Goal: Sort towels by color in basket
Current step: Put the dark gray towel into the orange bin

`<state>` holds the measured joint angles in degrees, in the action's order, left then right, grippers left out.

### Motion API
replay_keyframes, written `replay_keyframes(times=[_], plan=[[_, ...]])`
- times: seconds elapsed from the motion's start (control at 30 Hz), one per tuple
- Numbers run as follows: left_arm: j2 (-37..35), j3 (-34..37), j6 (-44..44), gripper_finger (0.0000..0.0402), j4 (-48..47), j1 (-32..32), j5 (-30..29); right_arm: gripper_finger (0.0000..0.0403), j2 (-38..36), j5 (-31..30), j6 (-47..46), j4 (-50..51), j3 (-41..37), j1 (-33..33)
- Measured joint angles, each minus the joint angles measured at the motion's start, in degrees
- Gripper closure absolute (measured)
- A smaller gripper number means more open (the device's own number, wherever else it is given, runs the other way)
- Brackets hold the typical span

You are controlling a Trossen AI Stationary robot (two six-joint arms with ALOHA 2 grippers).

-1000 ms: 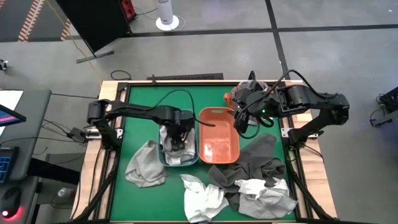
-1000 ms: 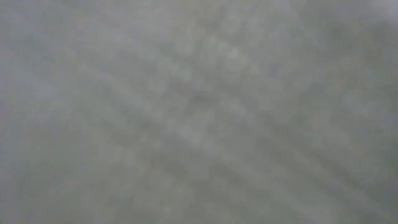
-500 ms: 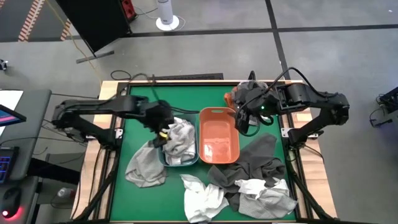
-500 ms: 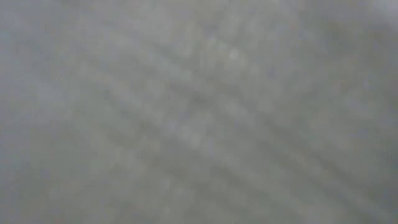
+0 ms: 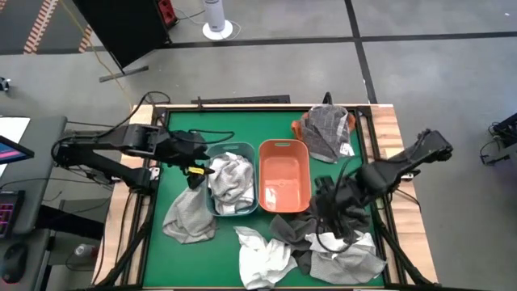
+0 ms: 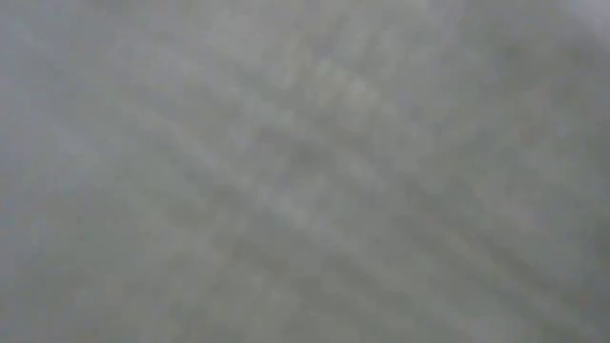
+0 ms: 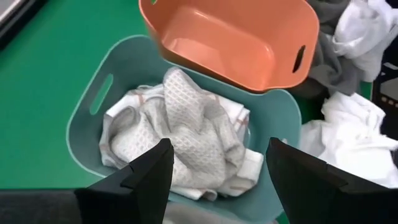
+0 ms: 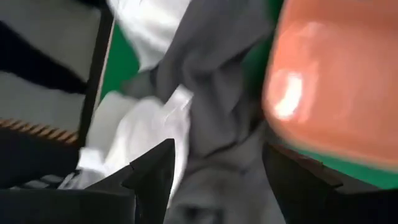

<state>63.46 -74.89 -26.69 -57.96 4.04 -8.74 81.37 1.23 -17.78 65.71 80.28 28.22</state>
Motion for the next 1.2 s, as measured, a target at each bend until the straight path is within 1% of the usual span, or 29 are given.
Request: replay_keyframes(times=[0.03, 0.13, 0.23, 0.3, 0.4, 0.53, 0.7, 0.77, 0.83, 0.9, 0.97, 1.1, 1.13, 1.2], plan=[[-0.13, 0.00, -0.11, 0.0156, -0.26, 0.28, 0.01, 0.0131, -0.31, 1.41, -2.28, -1.24, -2.10, 0.91], [-0.28, 0.00, 0.49, 0.0156, -0.85, 0.54, 0.07, 0.0131, -1.61, 1.86, -8.97, -3.54, -7.87, 3.69], [-0.24, 0.00, 0.75, 0.0156, -0.98, 0.50, 0.14, 0.0133, -4.17, 0.94, -16.50, -2.36, -13.21, 4.60], [-0.27, 0.00, 0.85, 0.0156, -0.93, 0.50, 0.56, 0.0135, -6.76, -0.85, -21.15, -2.70, -16.71, 4.79], [-0.24, 0.00, 0.86, 0.0156, -0.91, 0.50, 0.88, 0.0141, -10.05, -1.42, -25.34, -2.32, -21.62, 4.39], [-0.27, 0.00, 0.10, 0.0156, -0.84, 0.50, 0.97, 0.0149, -11.47, -1.14, -24.36, -1.64, -27.09, 1.72], [-0.27, 0.00, -3.56, 0.0156, -0.30, 0.50, 1.83, 0.0162, -8.93, -1.47, -20.63, -2.18, -32.59, -1.61], [-0.27, 0.00, -5.26, 0.0156, 1.05, 0.62, 2.56, 0.0174, -7.82, -1.38, -18.95, -4.54, -34.60, -2.28], [-0.27, 0.00, -6.51, 0.0156, 2.93, 1.19, 2.73, 0.0194, -7.02, -1.30, -17.62, -7.89, -36.68, -3.03], [-0.27, -0.02, -7.02, 0.0156, 5.00, 1.93, 2.76, 0.0224, -6.13, -0.74, -16.94, -11.02, -38.34, -3.74], [-0.27, -0.02, -7.68, 0.0156, 6.70, 2.91, 2.76, 0.0264, -5.49, 0.12, -16.42, -13.20, -39.45, -4.73], [-0.27, -0.02, -8.63, 0.0156, 8.90, 4.97, 1.97, 0.0364, -5.89, 1.19, -15.46, -13.37, -39.86, -6.47], [-0.27, -0.02, -8.67, 0.0156, 9.12, 5.33, 1.61, 0.0378, -6.57, 1.68, -15.19, -12.76, -39.71, -6.96], [-0.27, -0.04, -8.62, 0.0156, 9.29, 5.81, 0.88, 0.0381, -8.38, 1.95, -15.50, -10.24, -38.64, -7.59]])
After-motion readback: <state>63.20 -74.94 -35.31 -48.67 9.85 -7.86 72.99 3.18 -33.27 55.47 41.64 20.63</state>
